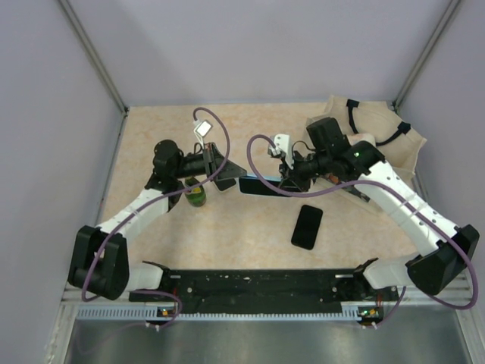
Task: Take the phone out of the phone case
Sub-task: Remove the phone case from the phone.
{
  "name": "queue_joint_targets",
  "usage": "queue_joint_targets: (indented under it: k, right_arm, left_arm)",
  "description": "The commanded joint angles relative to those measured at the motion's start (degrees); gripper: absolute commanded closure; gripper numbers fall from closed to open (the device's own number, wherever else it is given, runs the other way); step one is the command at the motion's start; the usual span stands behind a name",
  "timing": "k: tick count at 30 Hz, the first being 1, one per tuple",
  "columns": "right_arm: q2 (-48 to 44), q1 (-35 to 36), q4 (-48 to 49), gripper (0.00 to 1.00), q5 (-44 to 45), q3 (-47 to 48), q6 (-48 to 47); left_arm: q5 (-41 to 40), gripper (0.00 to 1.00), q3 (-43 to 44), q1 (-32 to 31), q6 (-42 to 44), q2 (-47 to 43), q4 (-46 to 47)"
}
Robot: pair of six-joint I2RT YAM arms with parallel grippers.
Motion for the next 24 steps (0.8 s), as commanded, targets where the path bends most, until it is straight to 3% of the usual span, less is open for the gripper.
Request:
queue_joint_targets:
  k: [1, 10, 24]
  right_arm:
    - [-1.63, 2.70, 12.49, 1.00, -6.35, 7.20, -2.06]
    - [-1.10, 3.84, 11.52, 1.00, -7.32, 7.55, -2.85]
    - [-0.49, 5.16, 10.29, 1.00, -12.06, 6.24, -2.24]
  left_arm:
    - [-7.01, 1.00, 1.07, -1.14, 5.28, 1.29, -13.97]
    - [-10.36, 1.00, 3.19, -1.14, 8.81, 2.08, -20.84]
    - [-3.86, 1.00, 4.06, -3.86, 7.39, 5.24, -11.53]
